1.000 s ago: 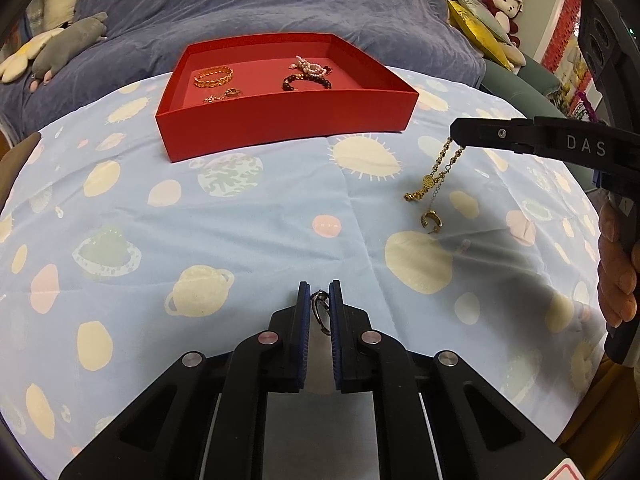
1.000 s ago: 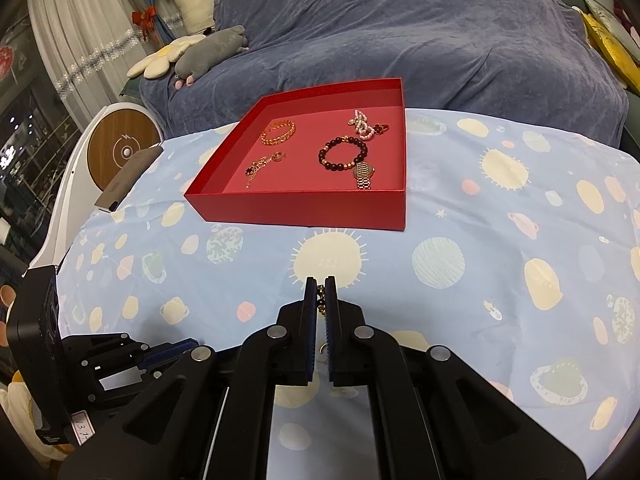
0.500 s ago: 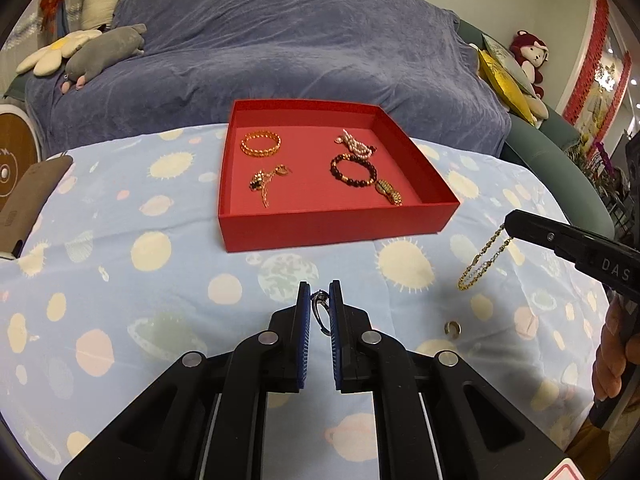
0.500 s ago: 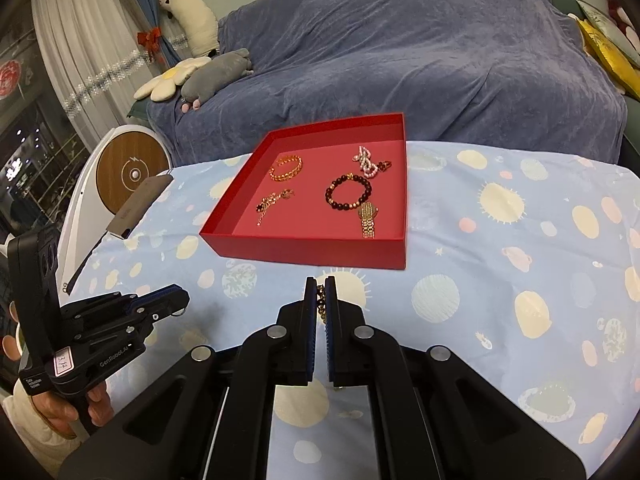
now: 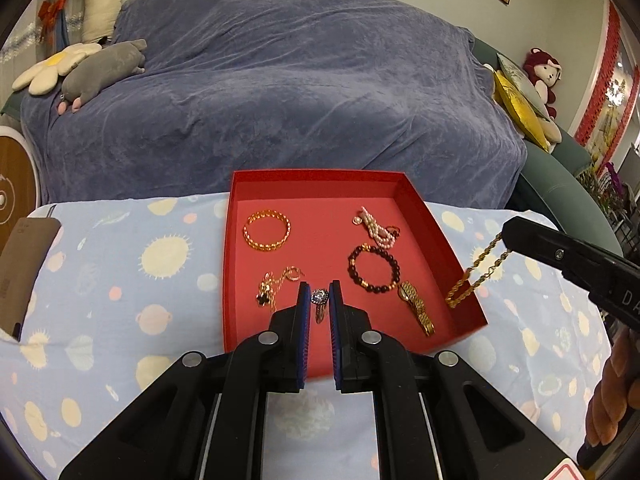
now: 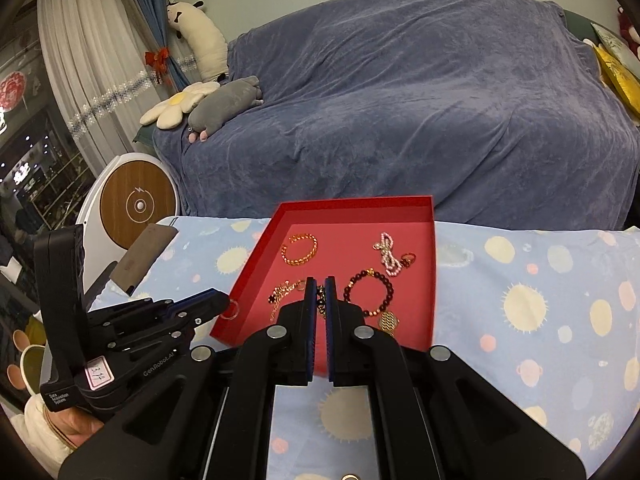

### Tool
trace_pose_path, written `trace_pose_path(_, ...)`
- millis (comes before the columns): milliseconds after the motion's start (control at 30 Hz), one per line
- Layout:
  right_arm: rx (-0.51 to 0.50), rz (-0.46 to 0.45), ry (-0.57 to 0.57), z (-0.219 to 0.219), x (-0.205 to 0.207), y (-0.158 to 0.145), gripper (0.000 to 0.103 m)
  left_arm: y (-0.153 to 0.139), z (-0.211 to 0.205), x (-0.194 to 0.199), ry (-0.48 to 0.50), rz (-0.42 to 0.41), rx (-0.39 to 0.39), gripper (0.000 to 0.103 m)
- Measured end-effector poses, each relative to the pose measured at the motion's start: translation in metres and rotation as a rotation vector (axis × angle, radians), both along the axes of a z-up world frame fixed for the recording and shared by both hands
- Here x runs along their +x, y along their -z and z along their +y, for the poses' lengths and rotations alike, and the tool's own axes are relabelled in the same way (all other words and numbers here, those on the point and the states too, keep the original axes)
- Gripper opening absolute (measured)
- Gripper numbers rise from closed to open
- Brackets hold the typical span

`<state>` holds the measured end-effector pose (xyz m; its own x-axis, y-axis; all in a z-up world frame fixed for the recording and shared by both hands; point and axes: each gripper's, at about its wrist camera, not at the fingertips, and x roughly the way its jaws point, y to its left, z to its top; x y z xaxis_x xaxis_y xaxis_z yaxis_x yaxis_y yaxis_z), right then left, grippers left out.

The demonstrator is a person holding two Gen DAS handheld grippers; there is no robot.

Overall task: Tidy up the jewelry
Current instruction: 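Carry the silver ring with the left tool into the red box while the right tool drops the chain there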

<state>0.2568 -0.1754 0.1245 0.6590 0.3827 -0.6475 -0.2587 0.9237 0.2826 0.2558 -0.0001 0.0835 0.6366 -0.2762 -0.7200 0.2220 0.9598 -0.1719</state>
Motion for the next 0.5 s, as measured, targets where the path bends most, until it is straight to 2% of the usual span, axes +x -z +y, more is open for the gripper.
trace_pose_path(233, 0.026, 0.076, 0.000, 0.025, 0.060, 0.030, 0.003, 0.019, -0.001, 0.057, -0.035, 0.045, 0.002, 0.007)
trace_pose_path(500, 0.023, 0.143, -0.004, 0.039, 0.089, 0.068, 0.003, 0.047, 0.001, 0.085, -0.059, 0.103, 0.020, 0.007)
